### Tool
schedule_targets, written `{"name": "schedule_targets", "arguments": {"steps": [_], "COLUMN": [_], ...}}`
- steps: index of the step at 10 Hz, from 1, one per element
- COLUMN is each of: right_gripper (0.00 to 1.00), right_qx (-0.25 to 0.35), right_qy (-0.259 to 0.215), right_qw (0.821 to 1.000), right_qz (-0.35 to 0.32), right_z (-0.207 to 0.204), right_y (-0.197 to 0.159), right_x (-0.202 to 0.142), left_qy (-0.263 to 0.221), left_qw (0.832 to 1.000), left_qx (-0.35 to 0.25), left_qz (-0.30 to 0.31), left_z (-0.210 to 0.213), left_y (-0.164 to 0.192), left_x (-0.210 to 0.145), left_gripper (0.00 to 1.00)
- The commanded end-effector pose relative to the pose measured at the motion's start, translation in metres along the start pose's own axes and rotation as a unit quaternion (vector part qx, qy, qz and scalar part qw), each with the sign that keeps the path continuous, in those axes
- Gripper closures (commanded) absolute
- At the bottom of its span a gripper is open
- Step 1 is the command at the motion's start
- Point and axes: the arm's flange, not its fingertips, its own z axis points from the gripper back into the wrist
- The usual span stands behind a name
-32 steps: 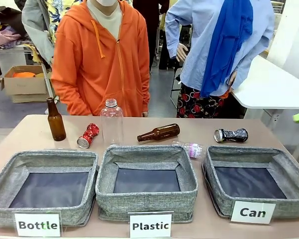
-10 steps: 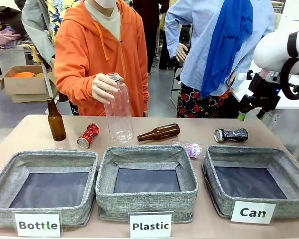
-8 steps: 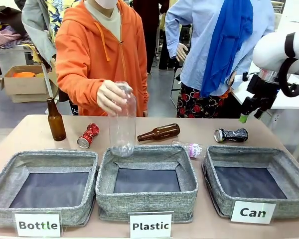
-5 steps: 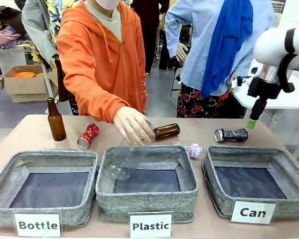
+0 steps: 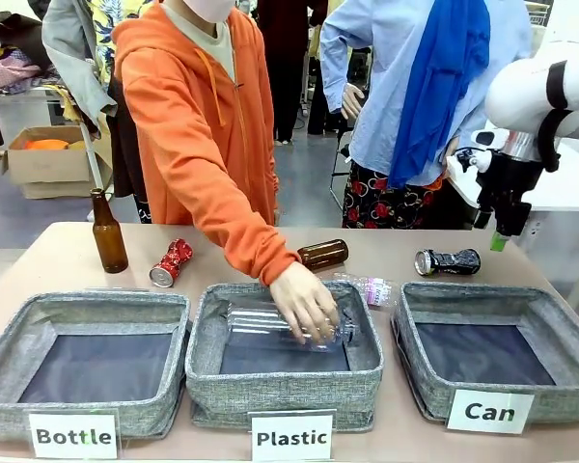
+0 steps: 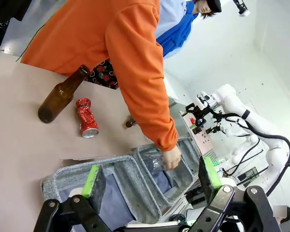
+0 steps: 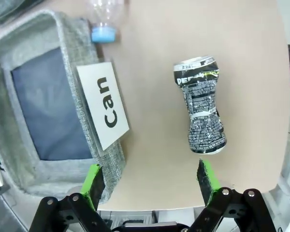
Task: Sort the can waste into the basket.
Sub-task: Pick up the can waste from the table and place it in the right Fabric basket.
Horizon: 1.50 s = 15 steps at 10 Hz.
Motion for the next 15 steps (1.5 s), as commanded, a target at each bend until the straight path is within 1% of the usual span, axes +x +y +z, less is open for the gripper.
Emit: {"name": "schedule_targets", "arguments": {"steps": [1,4,5,7,9,10,11,12,15], "right_gripper": [0.0,0.0,0.0,0.0,0.0,0.0,0.0,0.0,0.0], "right_qx": [0.023,0.015,0.016,0.017,0.012,0.007,0.014,0.026,0.015], "right_qy": [0.002,0.002,0.013,0.015,0.022,0.024,0.031,0.033,0.044], "right_qw": [1.0,1.0,1.0,0.999,0.999,0.999,0.998,0.998,0.997], "right_qz": [-0.002,0.0,0.005,0.028,0.025,0.039,0.043,0.044,0.054], "right_z": [-0.002,-0.003,-0.017,-0.043,-0.064,-0.073,-0.082,-0.088,-0.098], "right_y": [0.004,0.003,-0.006,-0.016,-0.028,-0.033,-0.037,-0.038,-0.039], "right_x": [0.0,0.0,0.002,0.005,0.005,0.004,0.002,0.0,0.002], "left_qy": [-0.01,-0.01,-0.01,-0.01,-0.01,-0.01,-0.01,-0.01,-0.01], "left_qw": [1.0,1.0,1.0,1.0,1.0,1.0,1.0,1.0,1.0], "left_qx": [-0.008,-0.008,-0.008,-0.008,-0.008,-0.008,-0.008,-0.008,-0.008], "left_qz": [-0.012,-0.012,-0.012,-0.012,-0.012,-0.012,-0.012,-0.012,-0.012], "left_z": [-0.002,-0.002,-0.002,-0.002,-0.002,-0.002,-0.002,-0.002,-0.002], "left_y": [0.0,0.0,0.0,0.0,0.0,0.0,0.0,0.0,0.0], "left_x": [0.001,0.001,0.001,0.001,0.001,0.001,0.001,0.001,0.001], "left_gripper": [0.0,0.0,0.0,0.0,0.0,0.0,0.0,0.0,0.0]}}
